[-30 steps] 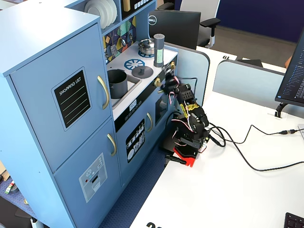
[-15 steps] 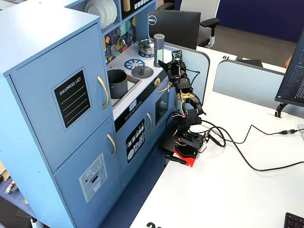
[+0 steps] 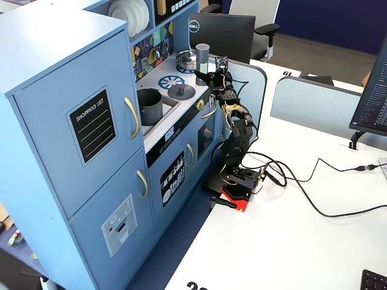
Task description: Put salt in the gray recipient
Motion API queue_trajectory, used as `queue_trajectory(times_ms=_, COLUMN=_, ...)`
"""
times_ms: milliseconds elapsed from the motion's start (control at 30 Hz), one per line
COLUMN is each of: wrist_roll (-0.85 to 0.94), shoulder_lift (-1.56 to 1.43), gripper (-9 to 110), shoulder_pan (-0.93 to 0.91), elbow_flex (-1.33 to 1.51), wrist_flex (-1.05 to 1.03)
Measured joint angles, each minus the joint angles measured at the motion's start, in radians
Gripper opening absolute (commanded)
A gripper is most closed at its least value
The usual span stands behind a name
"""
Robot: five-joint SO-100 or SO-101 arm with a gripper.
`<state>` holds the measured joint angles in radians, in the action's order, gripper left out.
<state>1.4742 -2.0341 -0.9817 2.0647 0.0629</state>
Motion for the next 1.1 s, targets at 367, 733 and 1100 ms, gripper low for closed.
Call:
queue_trajectory(times_ms=367, wrist_roll=-0.014, shoulder_lift=0.345, gripper=48, shoulder_pan=0.029, elbow_flex=-0.344, wrist_flex=0.000)
queue_trajectory(times_ms=733, wrist_roll=0.002, shoulder_lift=0.509, gripper=10, shoulder_pan=0.075, elbow_flex=-0.551, wrist_flex=0.000)
queue_trajectory(times_ms=1100, wrist_roll=-0.026, shoulder_lift=0.497, gripper=0, shoulder_pan=0.110, elbow_flex=-0.595, wrist_flex=0.028)
